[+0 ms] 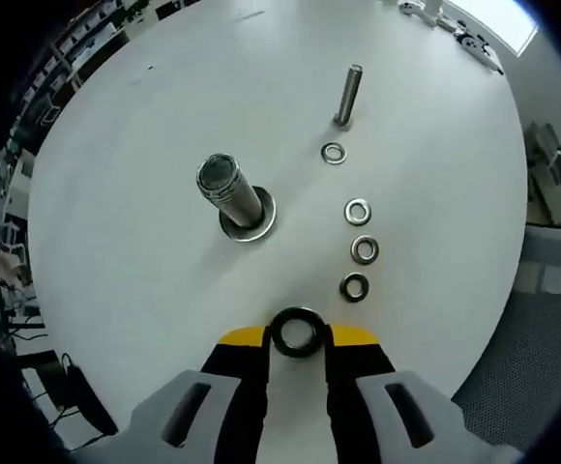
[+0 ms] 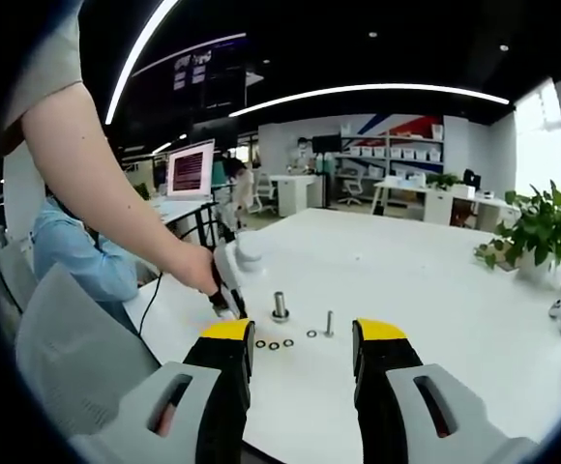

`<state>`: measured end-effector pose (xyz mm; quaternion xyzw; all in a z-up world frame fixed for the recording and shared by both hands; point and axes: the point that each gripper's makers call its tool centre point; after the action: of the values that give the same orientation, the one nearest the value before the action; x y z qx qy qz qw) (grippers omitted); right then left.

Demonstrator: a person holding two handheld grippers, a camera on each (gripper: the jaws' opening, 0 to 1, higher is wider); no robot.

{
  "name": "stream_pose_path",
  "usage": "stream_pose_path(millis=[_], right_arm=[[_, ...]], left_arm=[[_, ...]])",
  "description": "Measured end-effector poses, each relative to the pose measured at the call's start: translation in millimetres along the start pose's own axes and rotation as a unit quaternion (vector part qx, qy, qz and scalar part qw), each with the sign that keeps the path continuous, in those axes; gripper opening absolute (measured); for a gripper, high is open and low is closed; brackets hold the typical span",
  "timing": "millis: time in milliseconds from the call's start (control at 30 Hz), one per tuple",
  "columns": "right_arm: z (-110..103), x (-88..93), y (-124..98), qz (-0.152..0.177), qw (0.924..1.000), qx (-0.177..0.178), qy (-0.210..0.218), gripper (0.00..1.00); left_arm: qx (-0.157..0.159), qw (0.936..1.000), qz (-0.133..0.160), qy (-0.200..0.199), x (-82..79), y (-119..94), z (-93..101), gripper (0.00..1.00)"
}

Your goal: Place the washer onto the threaded stud by aligning its center hole with the stud, sliding it down to the base, and recovering from edge contact or off-axis alignment until the washer reaches the visible bottom stop.

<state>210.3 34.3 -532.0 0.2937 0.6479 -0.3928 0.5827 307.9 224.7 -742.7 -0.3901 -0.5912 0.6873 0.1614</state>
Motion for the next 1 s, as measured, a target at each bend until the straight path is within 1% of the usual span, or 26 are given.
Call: stream_pose_path(millis=[67, 267, 400, 567, 833, 1000], right_arm=[[0, 0.1, 0, 0.000, 1.0000, 0.001, 0.000, 0.43], [1, 0.7, 0, -0.001, 1.0000, 0.002, 0.000, 0.43], [1, 0.1, 0, 0.000, 1.0000, 0.002, 0.000, 0.43], [2, 0.5, 0, -0.001, 1.0000, 0.004, 0.003, 0.43], [1, 0.7, 0, -0.002, 1.0000, 0.003, 0.002, 0.43], [1, 1.3, 0, -0.003, 1.0000, 0.002, 0.000, 0.43]], left_arm=[[-0.001, 1.0000, -0.004, 0.006, 1.8, -1, -1.2, 0.19], [-0.005, 1.0000, -0.003, -0.002, 8.6, -3, -8.1, 0.19], [-0.006, 0.9999, 0.000, 0.010, 6.6, -9, -11.6, 0.19], [-0.008, 0.9992, 0.019, 0.034, -6.2, -19, -16.4, 0.19], [-0.007, 0.9979, 0.041, 0.050, -24.1, -32, -18.8, 0.19], [-0.012, 0.9962, 0.056, 0.065, -38.7, -40, -21.3, 0.19]])
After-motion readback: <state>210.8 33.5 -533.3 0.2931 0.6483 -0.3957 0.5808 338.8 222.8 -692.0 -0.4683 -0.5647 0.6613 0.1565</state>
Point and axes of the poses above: the point that each gripper's makers call its tool centre point, and the gripper's own axes: y roughly forward along the fingers, z roughly to its right, x roughly out of its underside, and after that the axes turned 9 degrees about z, right-handed
